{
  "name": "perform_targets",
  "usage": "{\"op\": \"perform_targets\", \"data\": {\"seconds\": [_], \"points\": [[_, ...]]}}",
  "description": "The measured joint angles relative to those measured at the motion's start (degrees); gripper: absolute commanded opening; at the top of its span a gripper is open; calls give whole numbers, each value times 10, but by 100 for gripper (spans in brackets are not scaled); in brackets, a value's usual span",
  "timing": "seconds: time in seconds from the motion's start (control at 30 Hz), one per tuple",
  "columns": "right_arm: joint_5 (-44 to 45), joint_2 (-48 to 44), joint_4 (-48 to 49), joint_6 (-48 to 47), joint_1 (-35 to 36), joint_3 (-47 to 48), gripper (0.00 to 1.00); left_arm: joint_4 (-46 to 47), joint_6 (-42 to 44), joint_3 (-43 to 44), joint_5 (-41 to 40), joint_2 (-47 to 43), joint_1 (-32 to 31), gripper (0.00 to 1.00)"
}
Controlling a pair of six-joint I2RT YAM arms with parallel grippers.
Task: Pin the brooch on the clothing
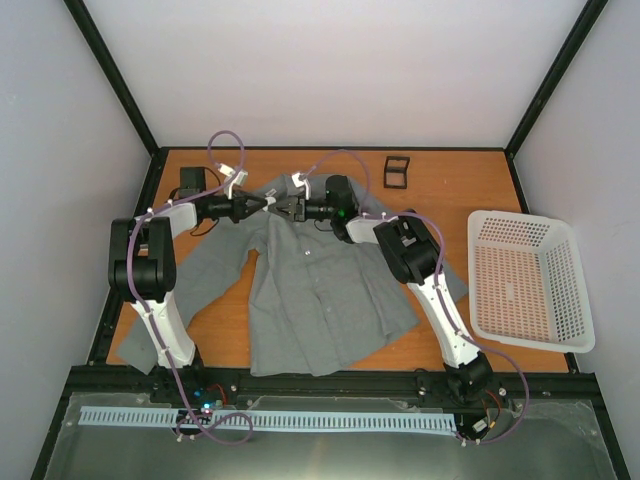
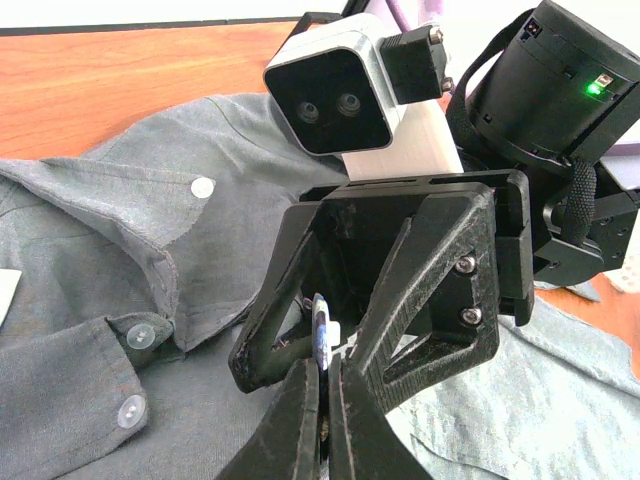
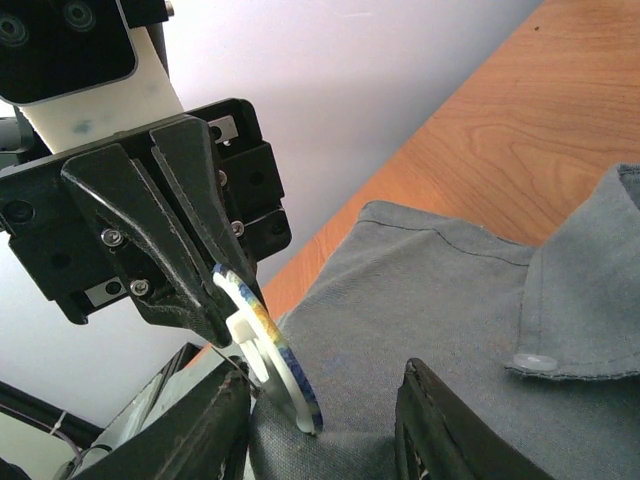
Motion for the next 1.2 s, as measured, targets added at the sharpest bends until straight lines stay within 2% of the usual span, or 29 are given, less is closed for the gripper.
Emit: {"op": "perform_targets", "data": {"seconds": [0.6,1.1,1.2], "points": [[-21,21,-3,47,3,52,32,40,19,-32,-7,-31,5,1],[-27,37,-4,112,4,82,31,70,35,-54,-31,-53,8,1],[-30,37,-8,120,4,83,28,71,39,-57,-33,-54,8,1]]}}
